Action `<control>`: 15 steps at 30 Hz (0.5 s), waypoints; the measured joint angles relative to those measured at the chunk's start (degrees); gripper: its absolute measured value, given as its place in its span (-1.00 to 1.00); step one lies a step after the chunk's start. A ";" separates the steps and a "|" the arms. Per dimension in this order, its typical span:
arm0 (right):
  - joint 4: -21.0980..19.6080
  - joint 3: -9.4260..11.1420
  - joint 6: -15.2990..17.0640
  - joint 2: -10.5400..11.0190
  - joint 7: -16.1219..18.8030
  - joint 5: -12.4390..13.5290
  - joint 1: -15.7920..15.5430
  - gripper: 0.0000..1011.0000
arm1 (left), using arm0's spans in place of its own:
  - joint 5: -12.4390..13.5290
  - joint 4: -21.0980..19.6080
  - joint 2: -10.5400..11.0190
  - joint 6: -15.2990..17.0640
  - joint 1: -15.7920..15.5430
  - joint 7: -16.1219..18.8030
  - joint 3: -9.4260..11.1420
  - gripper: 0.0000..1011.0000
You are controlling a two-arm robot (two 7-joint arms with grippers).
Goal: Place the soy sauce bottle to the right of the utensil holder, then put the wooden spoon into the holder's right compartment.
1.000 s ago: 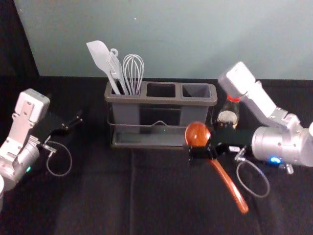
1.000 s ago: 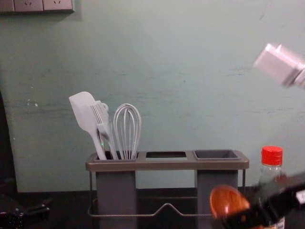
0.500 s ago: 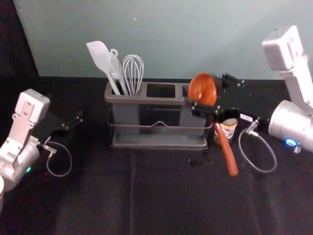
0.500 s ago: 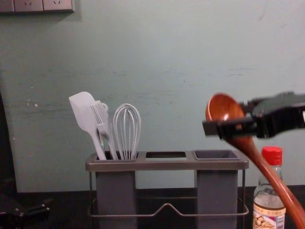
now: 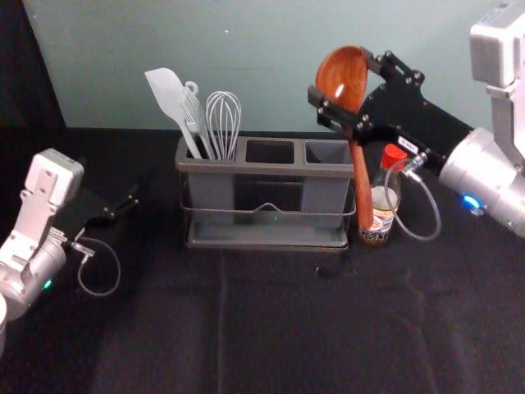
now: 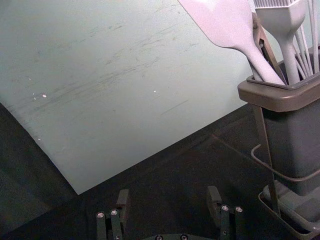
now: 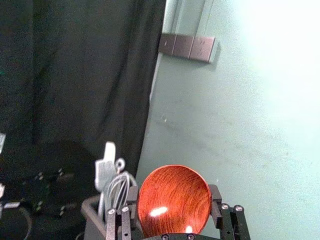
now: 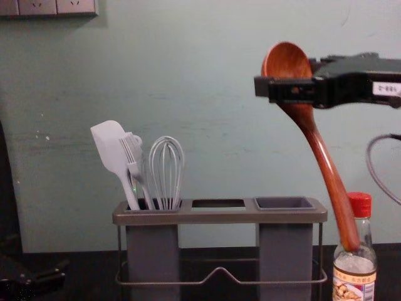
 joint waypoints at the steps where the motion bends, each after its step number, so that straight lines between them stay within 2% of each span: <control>1: 0.26 -0.06 -0.40 -0.44 -0.16 -0.33 0.22 0.67 | 0.01 0.00 0.00 0.00 0.00 0.00 0.00 0.99; 6: 2.76 -0.34 -2.35 -3.69 -1.25 -1.96 2.05 0.67 | 0.00 0.00 0.00 0.00 0.00 0.00 0.00 0.99; 15: 6.86 -0.37 -3.71 -8.39 -2.26 -3.98 5.25 0.67 | 0.00 0.00 0.00 0.00 0.00 0.00 0.00 0.99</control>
